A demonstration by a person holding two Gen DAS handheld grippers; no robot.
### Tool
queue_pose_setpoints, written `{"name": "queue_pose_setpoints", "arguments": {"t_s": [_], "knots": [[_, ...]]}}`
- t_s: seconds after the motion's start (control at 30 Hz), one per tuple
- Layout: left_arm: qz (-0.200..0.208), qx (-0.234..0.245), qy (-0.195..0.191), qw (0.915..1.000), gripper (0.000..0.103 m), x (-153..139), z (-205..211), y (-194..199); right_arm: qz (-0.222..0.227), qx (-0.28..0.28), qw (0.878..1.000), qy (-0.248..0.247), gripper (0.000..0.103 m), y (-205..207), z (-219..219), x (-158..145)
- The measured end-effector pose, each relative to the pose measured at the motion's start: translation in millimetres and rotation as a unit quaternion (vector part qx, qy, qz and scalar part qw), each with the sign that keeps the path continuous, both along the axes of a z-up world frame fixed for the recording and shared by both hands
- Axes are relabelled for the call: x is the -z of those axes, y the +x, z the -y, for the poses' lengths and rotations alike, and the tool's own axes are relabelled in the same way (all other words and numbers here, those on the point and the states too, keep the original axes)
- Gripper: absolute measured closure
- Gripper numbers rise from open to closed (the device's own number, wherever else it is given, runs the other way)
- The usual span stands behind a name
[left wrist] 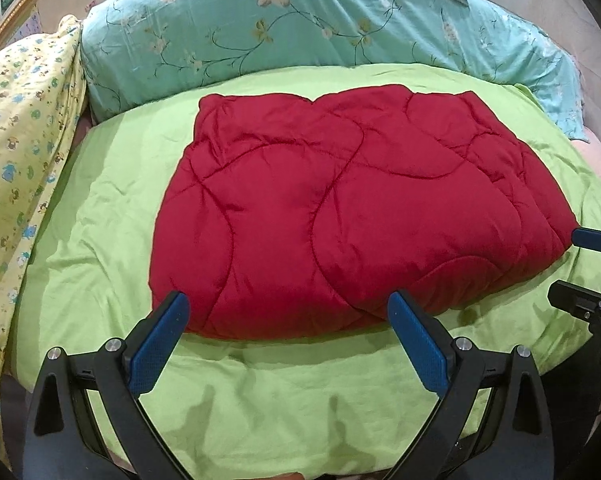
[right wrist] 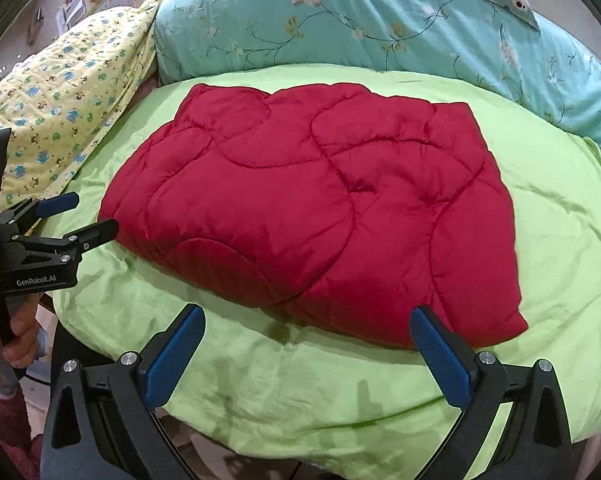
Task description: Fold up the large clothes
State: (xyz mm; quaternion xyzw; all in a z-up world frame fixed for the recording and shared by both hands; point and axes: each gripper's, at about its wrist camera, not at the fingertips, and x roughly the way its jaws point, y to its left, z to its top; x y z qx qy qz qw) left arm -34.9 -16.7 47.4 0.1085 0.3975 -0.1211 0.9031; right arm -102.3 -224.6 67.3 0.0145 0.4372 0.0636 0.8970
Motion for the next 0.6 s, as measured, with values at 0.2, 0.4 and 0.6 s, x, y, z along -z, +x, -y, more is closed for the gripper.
{"name": "queue_pose_setpoints", "arguments": {"t_s": [0.2,0.4,0.6], "knots": [[-0.003,-0.003,0.001,1.0000,0.003,2.3,1.8,4.0,-0.006,0.007,1.000,0.003,0.000,8.2,-2.4,3.0],[-0.011,-0.018,-0.015,0.9997,0.003,1.7,-2.1,13.0,-0.005,0.015,1.000,0.007,0.000,18.5,-5.6,2.0],[-0.010,-0.022,-0.014,0.9996,0.003,2.9,-2.1,15.9,-0.009,0.012,1.000,-0.002,0.000,26.3,-10.3,4.3]]}}
